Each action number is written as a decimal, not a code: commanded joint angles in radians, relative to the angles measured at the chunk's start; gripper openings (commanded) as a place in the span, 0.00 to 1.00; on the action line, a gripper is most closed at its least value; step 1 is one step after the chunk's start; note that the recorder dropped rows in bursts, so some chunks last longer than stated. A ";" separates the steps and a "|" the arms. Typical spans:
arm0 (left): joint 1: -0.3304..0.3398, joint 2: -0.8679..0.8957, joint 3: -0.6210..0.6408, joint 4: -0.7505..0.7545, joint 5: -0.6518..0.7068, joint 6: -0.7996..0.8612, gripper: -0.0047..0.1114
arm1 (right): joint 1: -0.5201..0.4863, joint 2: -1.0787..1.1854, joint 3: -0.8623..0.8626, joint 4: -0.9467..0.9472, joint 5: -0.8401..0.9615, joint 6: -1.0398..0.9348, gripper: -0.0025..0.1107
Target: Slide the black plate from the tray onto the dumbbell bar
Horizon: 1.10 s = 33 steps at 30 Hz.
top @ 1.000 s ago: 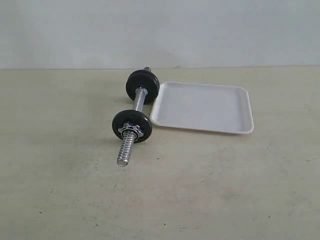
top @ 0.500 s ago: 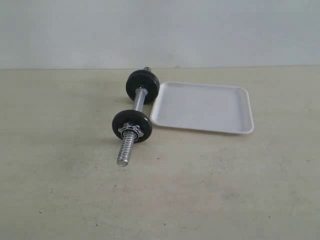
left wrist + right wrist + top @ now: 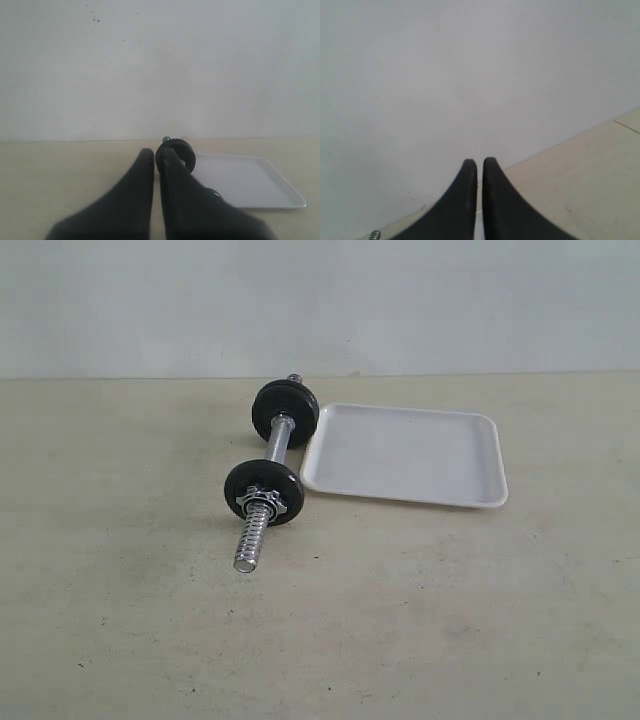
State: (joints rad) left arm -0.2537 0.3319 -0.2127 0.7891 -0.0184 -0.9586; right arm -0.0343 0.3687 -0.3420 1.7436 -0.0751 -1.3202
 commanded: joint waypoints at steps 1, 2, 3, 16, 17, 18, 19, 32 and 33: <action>0.004 -0.002 0.008 -0.015 0.013 -0.015 0.08 | -0.006 0.002 0.005 0.001 -0.006 0.007 0.02; 0.004 -0.002 0.008 -0.015 0.013 -0.015 0.08 | -0.006 0.002 0.005 0.001 -0.006 0.007 0.02; 0.004 -0.002 0.008 -0.015 0.013 -0.015 0.08 | -0.006 0.002 0.005 0.001 -0.006 0.007 0.02; 0.004 -0.002 0.008 -0.015 0.013 -0.015 0.08 | 0.154 -0.202 0.005 0.001 -0.167 -0.062 0.02; 0.004 -0.002 0.008 -0.015 0.013 -0.015 0.08 | 0.161 -0.247 0.010 0.001 -0.184 -0.085 0.02; 0.004 -0.002 0.008 -0.015 0.013 -0.015 0.08 | 0.163 -0.308 0.021 0.001 -0.189 -0.120 0.02; 0.004 -0.002 0.008 -0.015 0.013 -0.015 0.08 | 0.163 -0.369 0.035 0.001 -0.189 -0.152 0.02; 0.004 -0.015 0.009 -0.015 0.018 -0.015 0.08 | 0.163 -0.328 0.127 0.001 0.002 -0.422 0.02; 0.004 -0.015 0.009 -0.015 0.018 -0.015 0.08 | 0.163 -0.331 0.127 0.001 0.017 -0.441 0.02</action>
State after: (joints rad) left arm -0.2537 0.3199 -0.2068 0.7846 0.0000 -0.9654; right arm 0.1285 0.0490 -0.2176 1.7455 -0.1238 -1.6806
